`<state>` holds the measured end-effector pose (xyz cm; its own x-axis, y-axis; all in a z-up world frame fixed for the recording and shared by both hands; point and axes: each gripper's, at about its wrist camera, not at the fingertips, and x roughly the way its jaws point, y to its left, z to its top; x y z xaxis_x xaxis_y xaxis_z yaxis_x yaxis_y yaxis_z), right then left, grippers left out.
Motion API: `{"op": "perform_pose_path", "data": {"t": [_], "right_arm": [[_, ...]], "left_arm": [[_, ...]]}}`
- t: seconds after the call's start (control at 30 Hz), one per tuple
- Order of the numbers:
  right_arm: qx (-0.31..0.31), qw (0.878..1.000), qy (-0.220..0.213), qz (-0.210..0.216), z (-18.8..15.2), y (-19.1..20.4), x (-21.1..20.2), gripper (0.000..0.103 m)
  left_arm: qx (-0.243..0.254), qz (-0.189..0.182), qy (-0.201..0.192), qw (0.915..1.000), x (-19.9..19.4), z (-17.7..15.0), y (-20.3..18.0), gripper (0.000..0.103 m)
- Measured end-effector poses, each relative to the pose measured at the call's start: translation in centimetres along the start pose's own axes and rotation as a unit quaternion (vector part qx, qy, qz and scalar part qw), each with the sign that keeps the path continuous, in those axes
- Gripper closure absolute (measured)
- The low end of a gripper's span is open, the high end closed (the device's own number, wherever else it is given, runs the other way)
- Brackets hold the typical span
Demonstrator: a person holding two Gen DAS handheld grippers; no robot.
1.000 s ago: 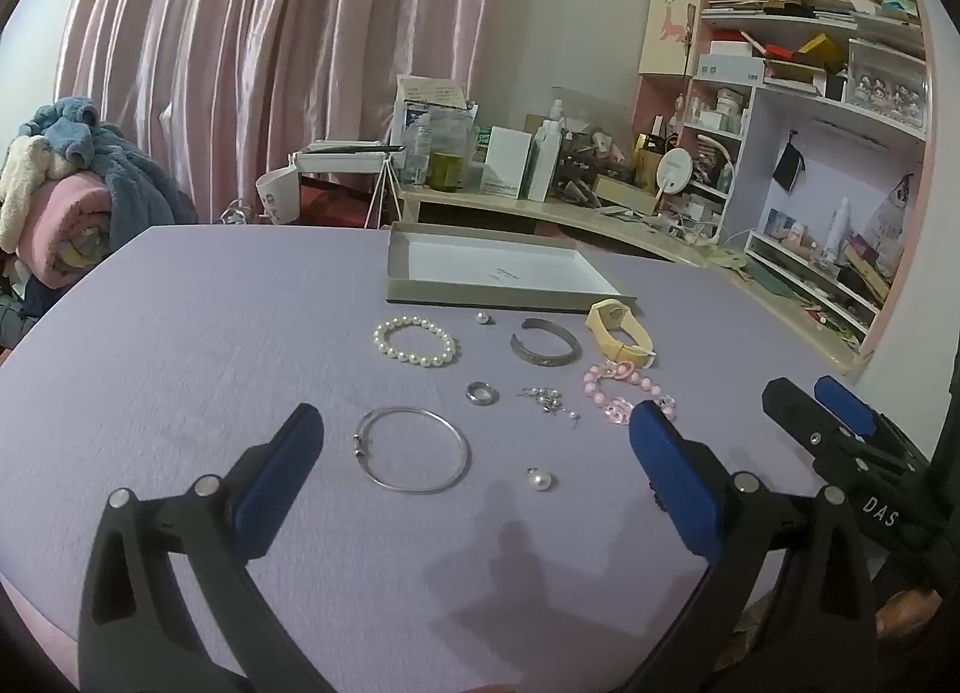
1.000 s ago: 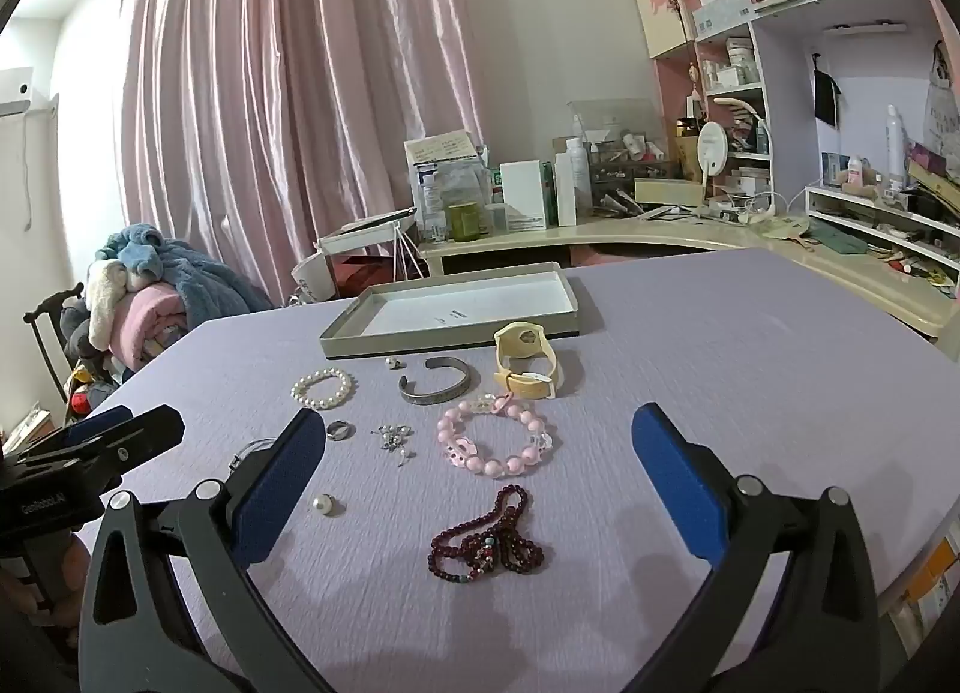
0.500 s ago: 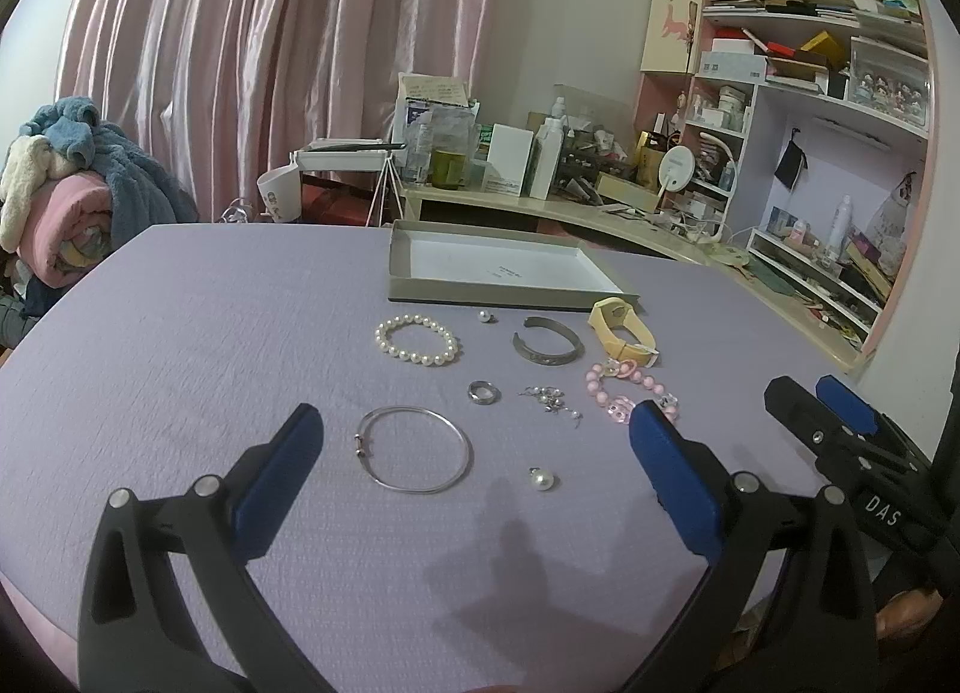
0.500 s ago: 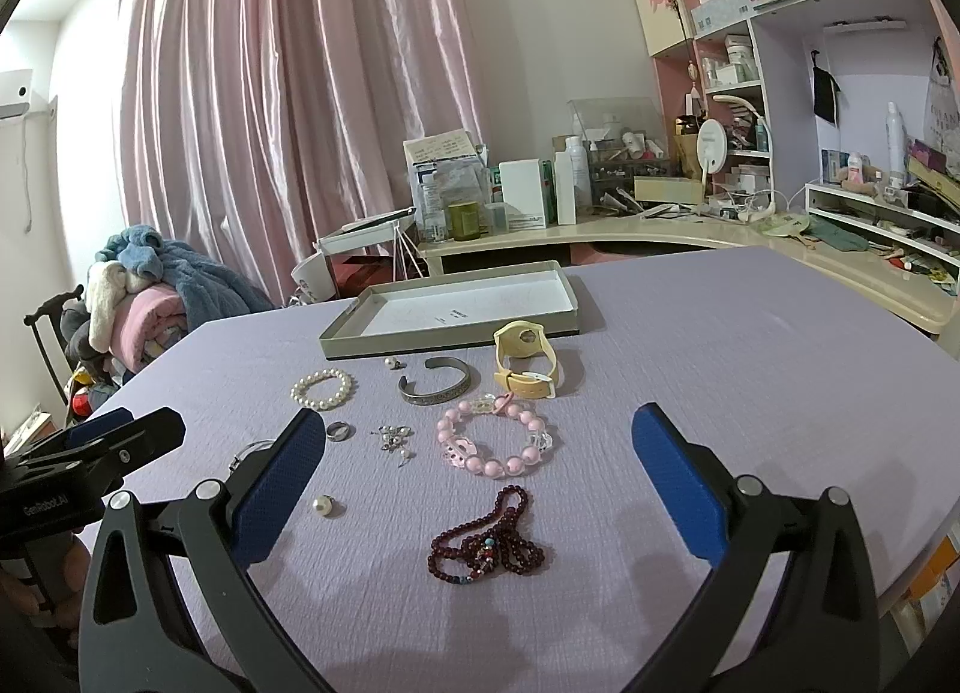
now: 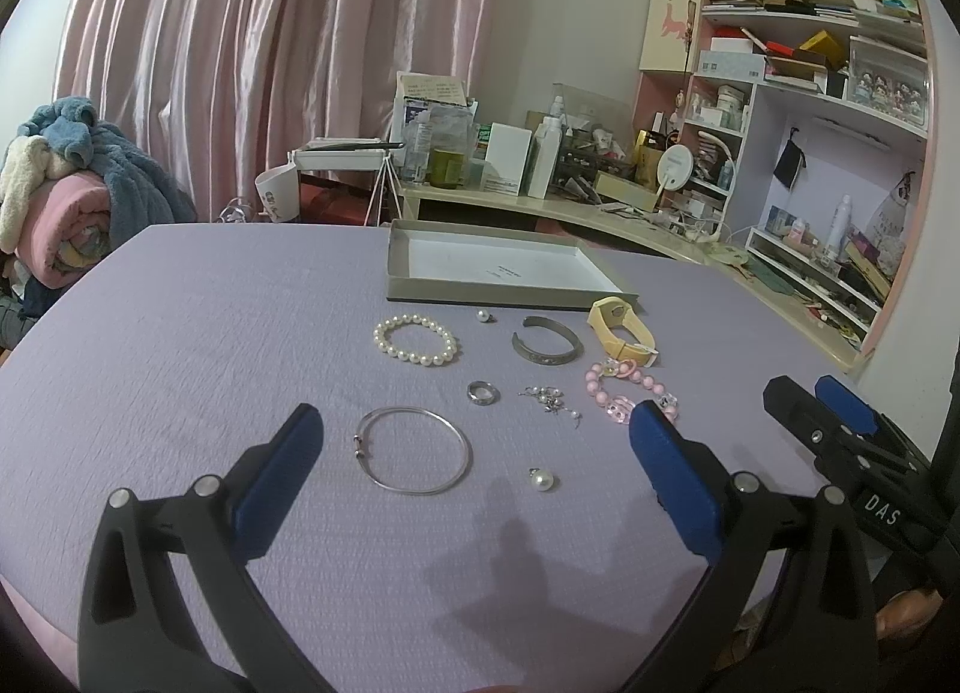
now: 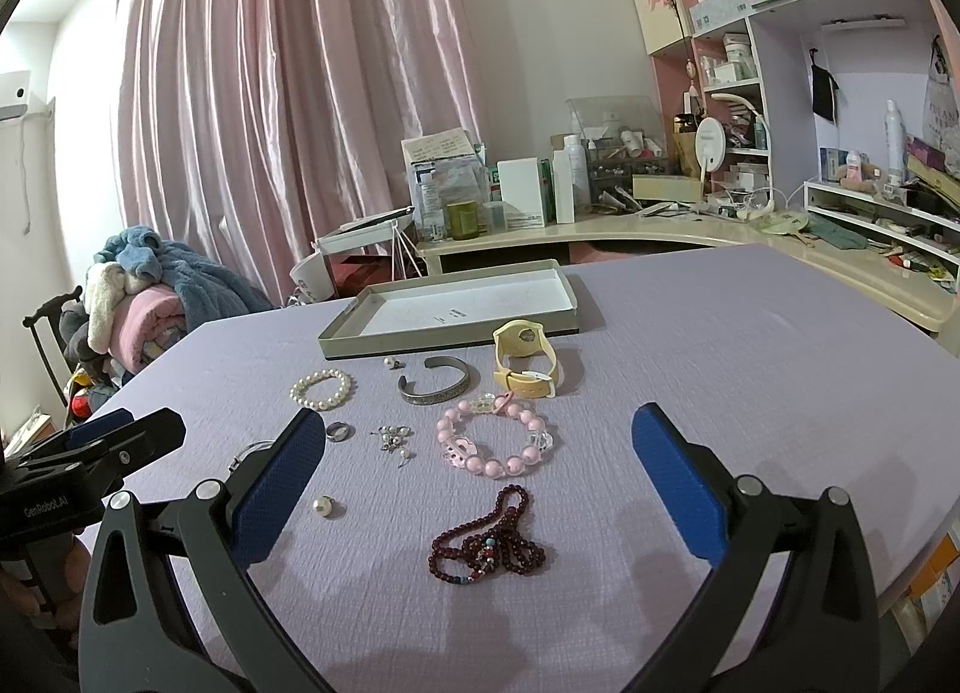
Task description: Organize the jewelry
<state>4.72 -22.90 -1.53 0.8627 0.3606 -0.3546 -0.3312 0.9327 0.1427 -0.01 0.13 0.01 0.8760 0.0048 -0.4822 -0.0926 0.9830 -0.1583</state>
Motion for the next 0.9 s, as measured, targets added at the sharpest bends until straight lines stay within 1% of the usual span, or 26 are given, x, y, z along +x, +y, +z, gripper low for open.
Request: {"op": "perform_pose_path", "data": {"t": [0.9], "right_arm": [[0.001,1.000,0.000,0.000,0.13,-0.08,0.02,0.001]], "left_arm": [[0.000,0.001,0.000,1.0000,-0.19,0.02,0.30,0.002]]}}
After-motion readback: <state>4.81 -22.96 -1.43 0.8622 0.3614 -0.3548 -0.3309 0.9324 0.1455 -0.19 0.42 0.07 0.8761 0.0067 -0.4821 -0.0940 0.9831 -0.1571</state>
